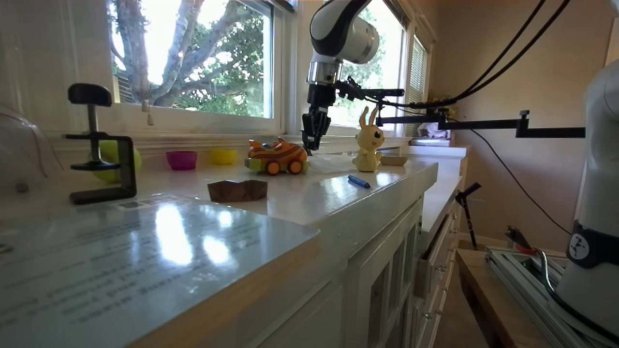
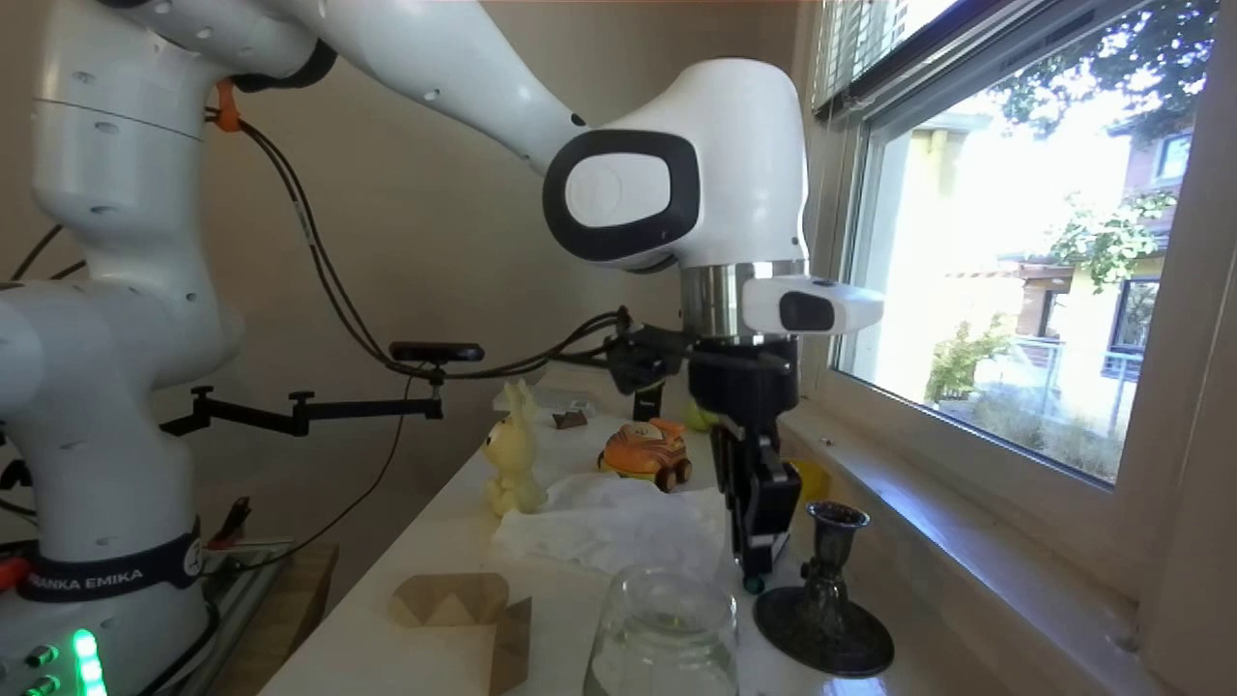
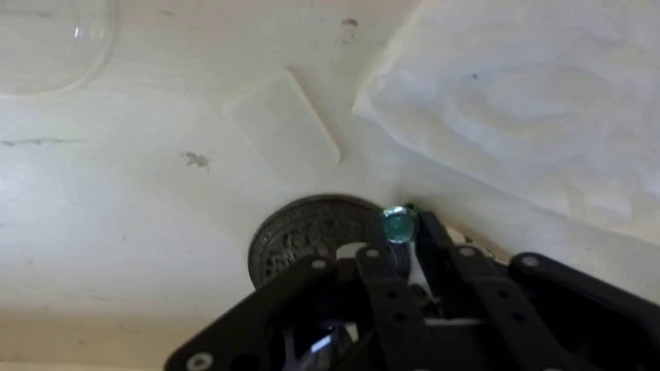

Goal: Put the shiny object in the purple vessel.

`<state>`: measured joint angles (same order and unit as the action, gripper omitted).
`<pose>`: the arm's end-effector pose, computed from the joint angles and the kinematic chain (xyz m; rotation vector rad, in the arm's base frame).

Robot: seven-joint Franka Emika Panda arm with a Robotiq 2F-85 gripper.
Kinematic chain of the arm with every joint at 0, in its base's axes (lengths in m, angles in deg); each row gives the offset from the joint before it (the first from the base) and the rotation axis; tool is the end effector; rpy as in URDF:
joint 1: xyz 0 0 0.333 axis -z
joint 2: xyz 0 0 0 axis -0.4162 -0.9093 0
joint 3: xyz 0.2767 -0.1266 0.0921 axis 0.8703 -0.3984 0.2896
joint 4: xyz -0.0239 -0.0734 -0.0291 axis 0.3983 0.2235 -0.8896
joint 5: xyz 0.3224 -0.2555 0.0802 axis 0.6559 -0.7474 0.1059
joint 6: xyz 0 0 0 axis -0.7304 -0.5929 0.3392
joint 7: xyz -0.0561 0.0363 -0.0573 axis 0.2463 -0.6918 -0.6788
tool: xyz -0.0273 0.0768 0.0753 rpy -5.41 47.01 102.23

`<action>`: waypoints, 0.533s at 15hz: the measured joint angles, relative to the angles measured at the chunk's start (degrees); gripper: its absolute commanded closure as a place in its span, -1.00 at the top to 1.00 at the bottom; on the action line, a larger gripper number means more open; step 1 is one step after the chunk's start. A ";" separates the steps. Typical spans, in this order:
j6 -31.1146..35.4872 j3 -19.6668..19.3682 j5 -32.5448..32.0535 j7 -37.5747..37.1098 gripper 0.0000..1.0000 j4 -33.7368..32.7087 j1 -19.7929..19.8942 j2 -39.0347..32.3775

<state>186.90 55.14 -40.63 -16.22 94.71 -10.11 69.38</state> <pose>0.5273 -0.2744 0.3871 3.0676 -0.3527 0.2624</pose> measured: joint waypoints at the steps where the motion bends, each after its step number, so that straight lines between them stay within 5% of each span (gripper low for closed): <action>1: -0.68 0.36 0.01 0.00 -0.89 -0.84 -0.28 0.76; 8: -3.12 3.26 0.23 0.05 -0.89 -7.24 -3.34 2.83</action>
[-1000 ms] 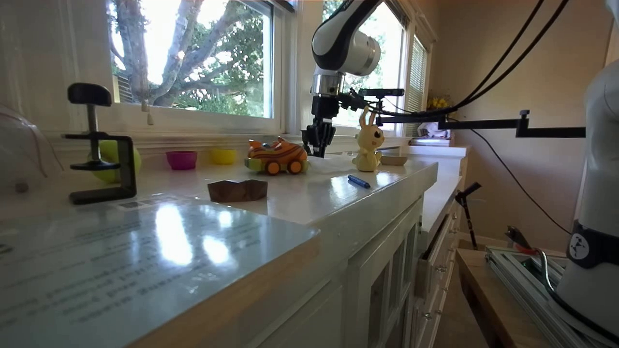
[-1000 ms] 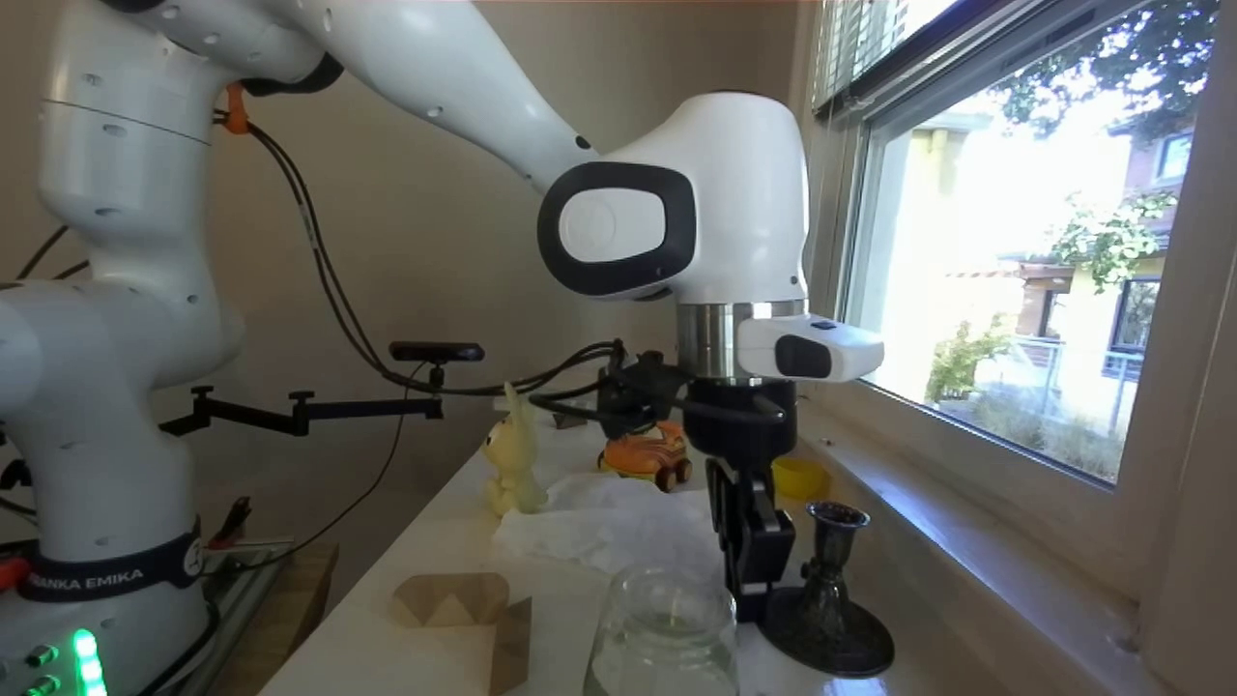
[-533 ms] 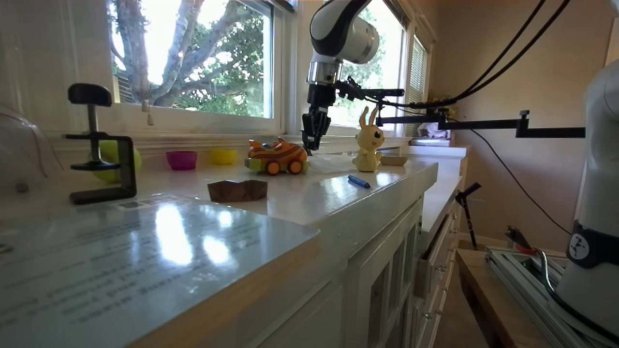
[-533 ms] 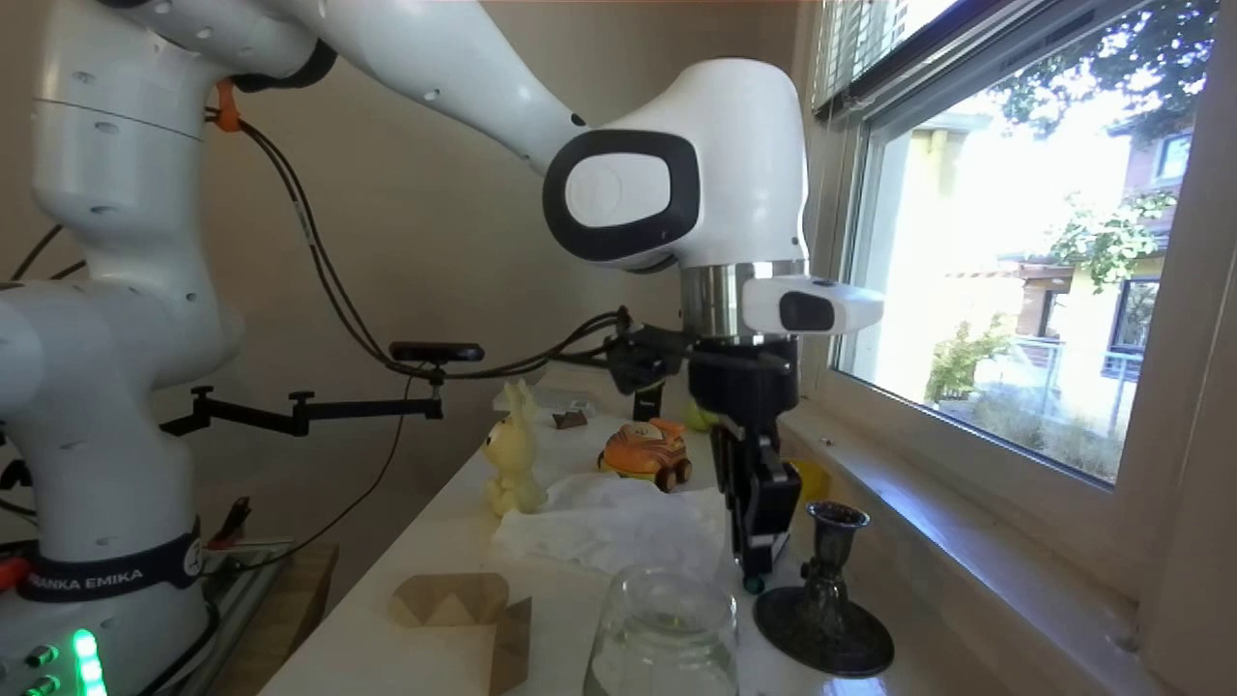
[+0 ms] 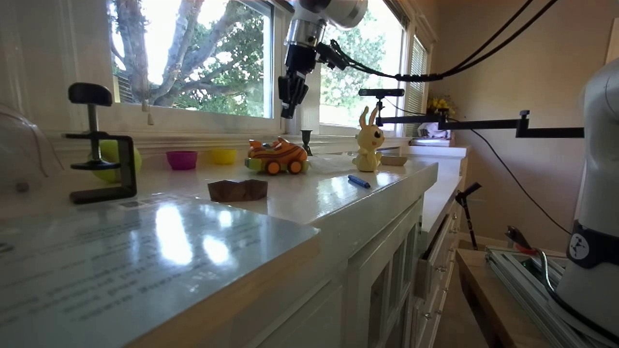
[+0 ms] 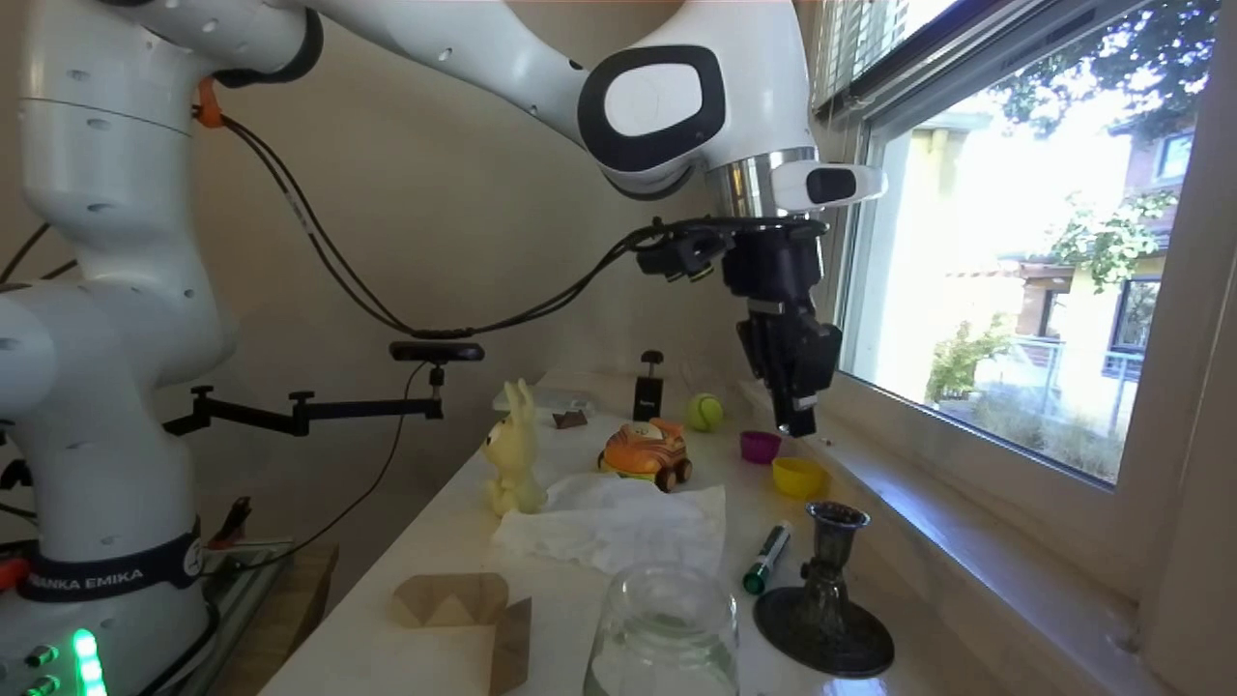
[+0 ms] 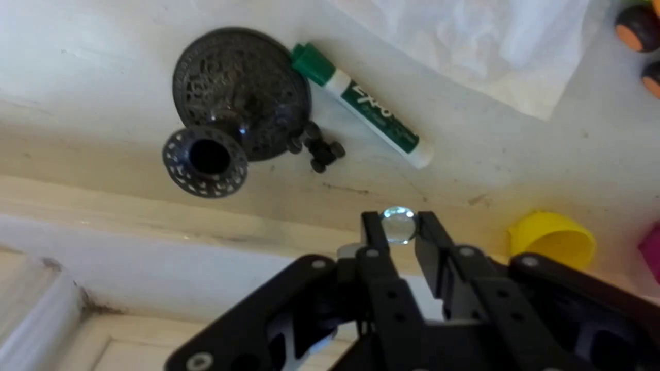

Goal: Put the shiny object in the purple vessel.

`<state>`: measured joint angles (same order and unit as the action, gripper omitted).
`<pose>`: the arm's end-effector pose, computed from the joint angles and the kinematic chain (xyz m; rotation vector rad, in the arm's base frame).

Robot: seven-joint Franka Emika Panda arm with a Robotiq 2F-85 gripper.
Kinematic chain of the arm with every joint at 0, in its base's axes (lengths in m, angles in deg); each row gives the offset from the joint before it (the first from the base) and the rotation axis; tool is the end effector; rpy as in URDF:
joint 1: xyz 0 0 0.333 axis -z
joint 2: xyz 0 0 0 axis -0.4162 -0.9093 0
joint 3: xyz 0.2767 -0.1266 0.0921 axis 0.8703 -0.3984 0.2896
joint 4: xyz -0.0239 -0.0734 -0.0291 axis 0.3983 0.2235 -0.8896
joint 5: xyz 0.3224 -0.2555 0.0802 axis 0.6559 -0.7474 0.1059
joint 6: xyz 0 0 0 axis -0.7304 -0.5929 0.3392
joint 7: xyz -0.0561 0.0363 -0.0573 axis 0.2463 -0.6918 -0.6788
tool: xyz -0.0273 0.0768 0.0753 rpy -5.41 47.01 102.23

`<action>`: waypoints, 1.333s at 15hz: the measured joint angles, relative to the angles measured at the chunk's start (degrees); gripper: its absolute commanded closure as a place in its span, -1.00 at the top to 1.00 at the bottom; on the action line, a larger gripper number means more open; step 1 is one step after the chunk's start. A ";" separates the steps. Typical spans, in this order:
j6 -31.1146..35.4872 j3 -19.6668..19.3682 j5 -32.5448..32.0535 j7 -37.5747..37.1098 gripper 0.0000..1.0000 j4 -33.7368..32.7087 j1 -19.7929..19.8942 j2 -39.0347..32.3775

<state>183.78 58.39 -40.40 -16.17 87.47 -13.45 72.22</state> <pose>0.5720 -0.2188 0.4745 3.0509 -0.1712 0.4482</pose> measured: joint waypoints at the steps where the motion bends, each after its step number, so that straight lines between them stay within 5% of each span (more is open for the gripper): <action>1: 0.00 0.50 0.27 0.03 -0.89 -0.50 -0.50 0.00; 20: 5.21 8.76 4.79 0.04 -0.89 -0.98 -8.52 -0.14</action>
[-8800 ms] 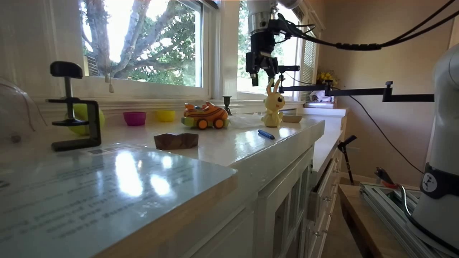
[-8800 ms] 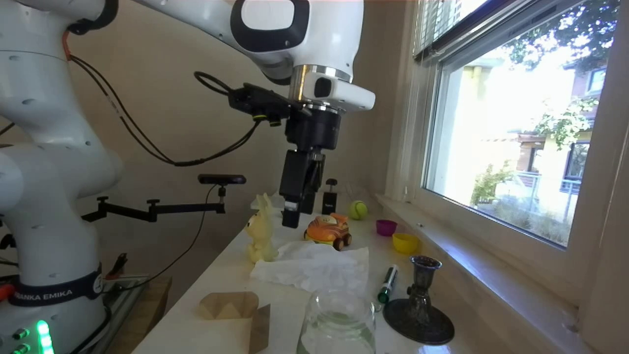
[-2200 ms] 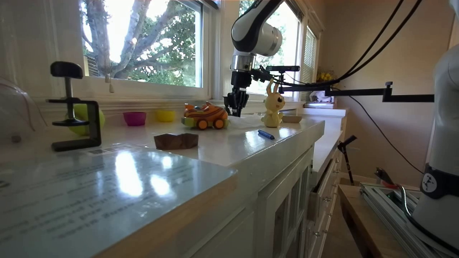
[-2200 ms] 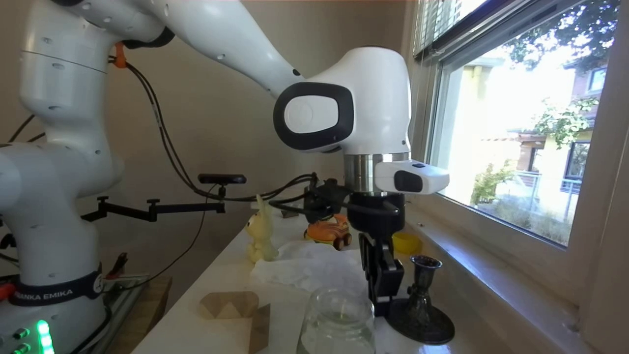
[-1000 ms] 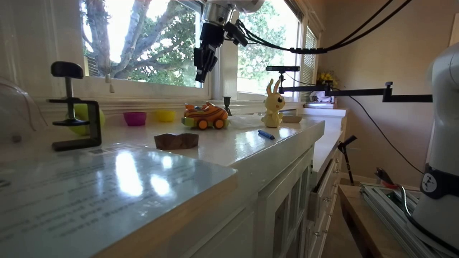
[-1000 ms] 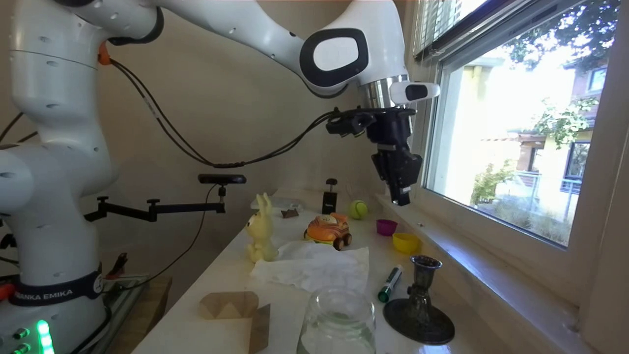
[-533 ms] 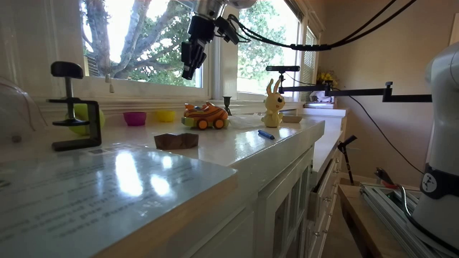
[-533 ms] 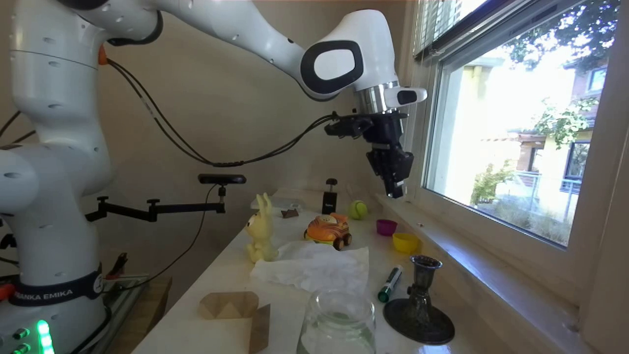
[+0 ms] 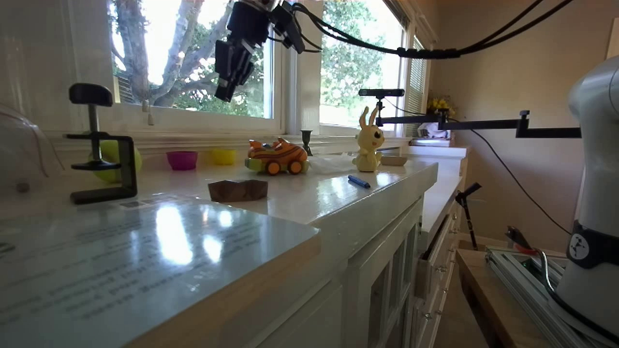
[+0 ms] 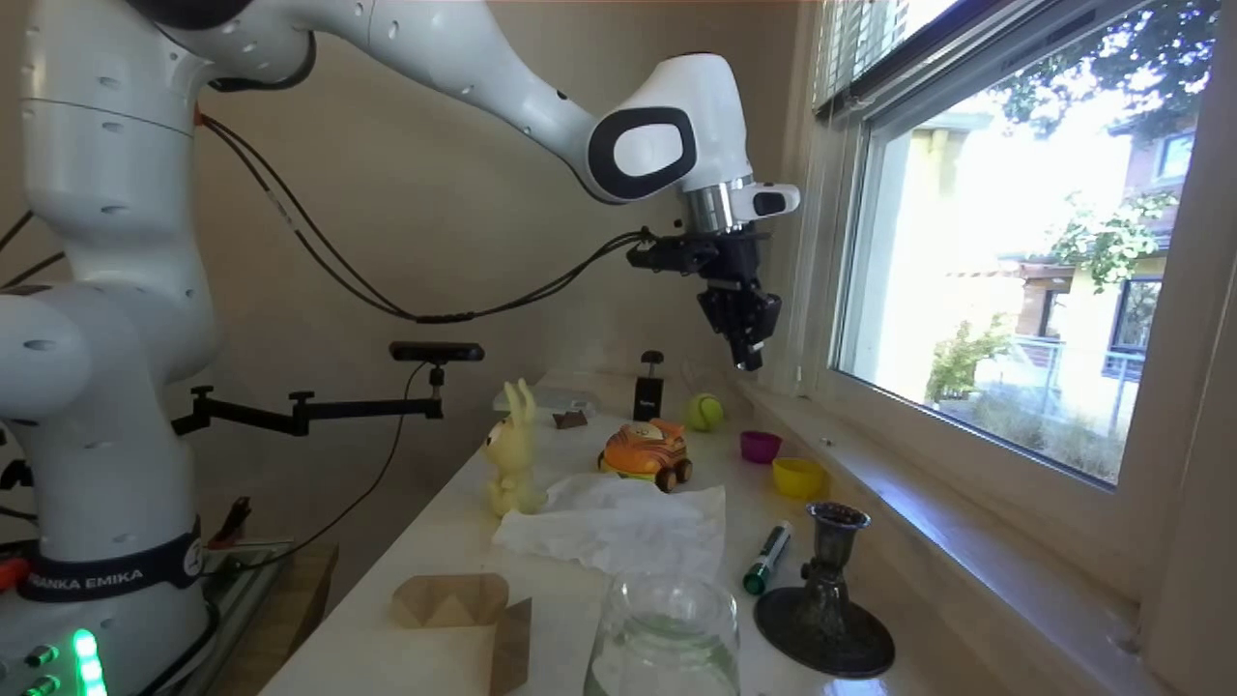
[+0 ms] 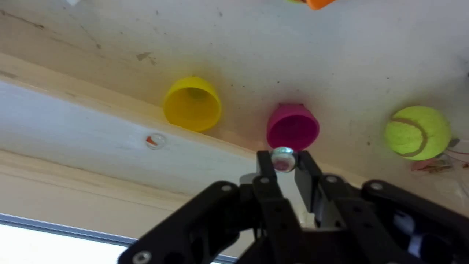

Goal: Put the shiny object in the purple vessel.

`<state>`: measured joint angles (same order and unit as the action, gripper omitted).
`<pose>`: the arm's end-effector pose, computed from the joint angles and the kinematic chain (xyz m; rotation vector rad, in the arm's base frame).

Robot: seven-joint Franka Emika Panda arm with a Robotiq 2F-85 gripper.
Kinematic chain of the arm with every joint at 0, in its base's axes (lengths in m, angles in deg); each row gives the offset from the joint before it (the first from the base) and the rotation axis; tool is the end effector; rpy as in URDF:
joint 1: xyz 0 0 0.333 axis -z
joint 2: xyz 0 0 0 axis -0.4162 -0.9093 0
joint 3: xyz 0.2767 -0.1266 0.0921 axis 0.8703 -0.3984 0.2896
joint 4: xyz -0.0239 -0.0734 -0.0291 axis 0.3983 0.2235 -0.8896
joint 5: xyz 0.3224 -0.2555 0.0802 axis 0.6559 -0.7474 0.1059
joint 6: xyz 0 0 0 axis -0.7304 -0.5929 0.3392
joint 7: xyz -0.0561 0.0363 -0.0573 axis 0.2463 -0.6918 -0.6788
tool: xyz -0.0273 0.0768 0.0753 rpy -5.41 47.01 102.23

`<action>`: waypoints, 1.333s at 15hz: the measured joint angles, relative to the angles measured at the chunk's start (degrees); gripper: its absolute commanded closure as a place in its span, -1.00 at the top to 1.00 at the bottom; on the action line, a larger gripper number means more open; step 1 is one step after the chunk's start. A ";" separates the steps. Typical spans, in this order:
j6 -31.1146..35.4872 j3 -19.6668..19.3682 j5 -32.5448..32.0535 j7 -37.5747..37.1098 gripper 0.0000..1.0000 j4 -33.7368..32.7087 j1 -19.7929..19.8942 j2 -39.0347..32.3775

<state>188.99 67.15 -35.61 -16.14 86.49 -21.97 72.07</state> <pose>0.6212 -0.0396 0.4929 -3.0274 -0.2102 -0.6329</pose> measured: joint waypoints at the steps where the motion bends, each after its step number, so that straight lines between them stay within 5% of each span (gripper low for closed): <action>1: 0.63 0.42 0.00 0.00 -0.89 0.15 -0.45 -0.14; 13: 13.33 1.96 0.00 0.69 -0.89 6.11 -1.46 -2.51; 20: 14.77 2.73 0.00 1.36 -0.89 6.20 -1.46 -3.11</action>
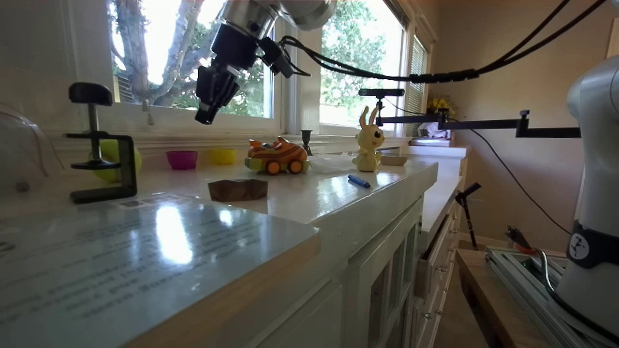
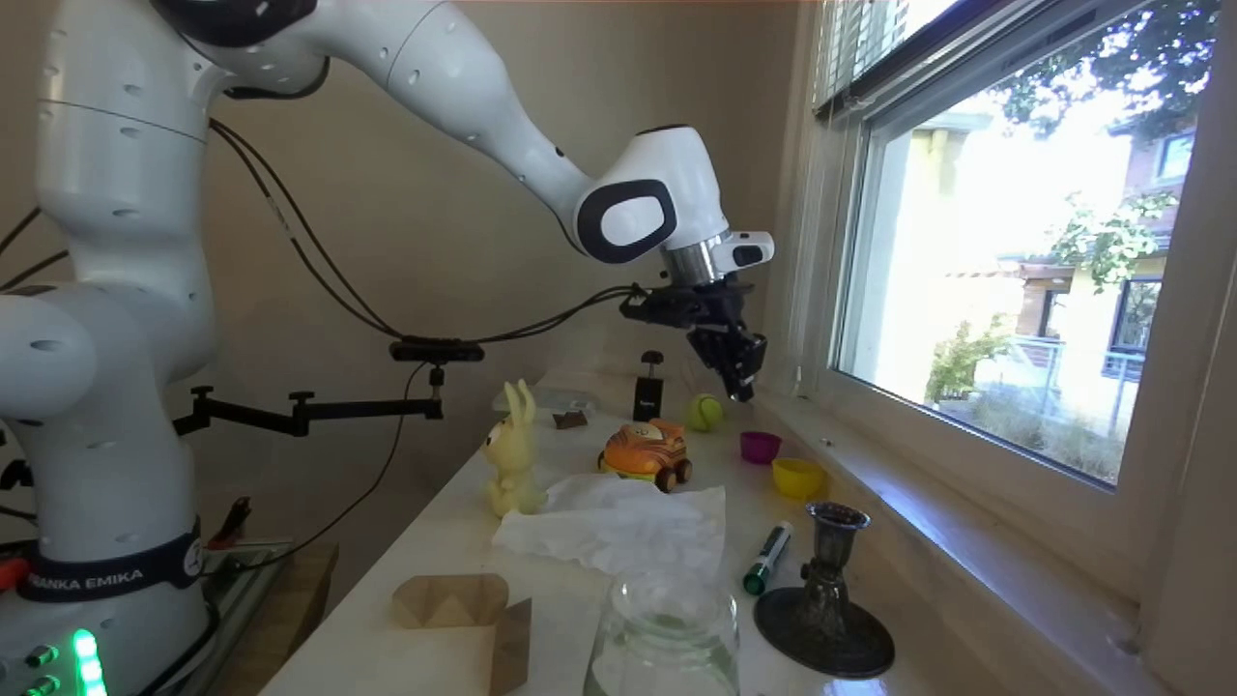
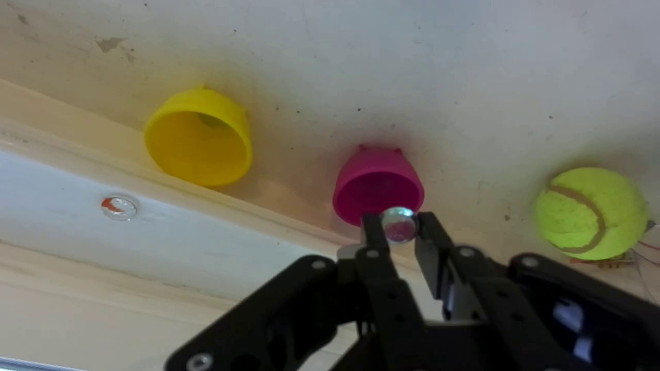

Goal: Put the shiny object in the purple vessel.

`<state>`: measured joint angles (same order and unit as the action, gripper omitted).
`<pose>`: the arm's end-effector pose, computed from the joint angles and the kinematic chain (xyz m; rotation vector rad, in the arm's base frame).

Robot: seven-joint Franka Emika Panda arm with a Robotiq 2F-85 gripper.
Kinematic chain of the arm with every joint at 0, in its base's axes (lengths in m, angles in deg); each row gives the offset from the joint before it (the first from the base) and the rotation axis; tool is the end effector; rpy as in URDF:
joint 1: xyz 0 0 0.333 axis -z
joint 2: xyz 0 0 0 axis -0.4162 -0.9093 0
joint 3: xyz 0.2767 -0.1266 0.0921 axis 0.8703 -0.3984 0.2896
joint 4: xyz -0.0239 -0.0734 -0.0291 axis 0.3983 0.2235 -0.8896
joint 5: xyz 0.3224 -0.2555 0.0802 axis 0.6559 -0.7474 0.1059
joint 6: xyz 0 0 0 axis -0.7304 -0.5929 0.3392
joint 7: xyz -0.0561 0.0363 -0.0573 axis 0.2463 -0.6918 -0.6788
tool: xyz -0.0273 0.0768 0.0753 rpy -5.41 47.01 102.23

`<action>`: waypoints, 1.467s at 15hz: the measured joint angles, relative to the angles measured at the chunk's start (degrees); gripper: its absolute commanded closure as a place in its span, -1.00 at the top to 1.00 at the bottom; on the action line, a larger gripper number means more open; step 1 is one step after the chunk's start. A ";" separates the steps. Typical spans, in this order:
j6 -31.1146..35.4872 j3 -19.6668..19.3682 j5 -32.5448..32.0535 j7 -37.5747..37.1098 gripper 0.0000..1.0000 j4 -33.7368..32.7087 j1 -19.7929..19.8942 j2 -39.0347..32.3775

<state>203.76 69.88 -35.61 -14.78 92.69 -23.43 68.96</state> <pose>0.6256 0.0006 0.4343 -3.0060 -0.3190 -0.7741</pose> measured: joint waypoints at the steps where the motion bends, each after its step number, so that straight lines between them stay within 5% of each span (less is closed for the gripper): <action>1: 0.06 0.00 0.00 0.00 -0.89 0.00 0.00 -0.03; 22: 2.99 -0.01 -0.04 0.06 -0.89 0.08 0.09 -1.16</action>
<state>206.75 69.88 -35.65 -14.72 92.77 -23.35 67.80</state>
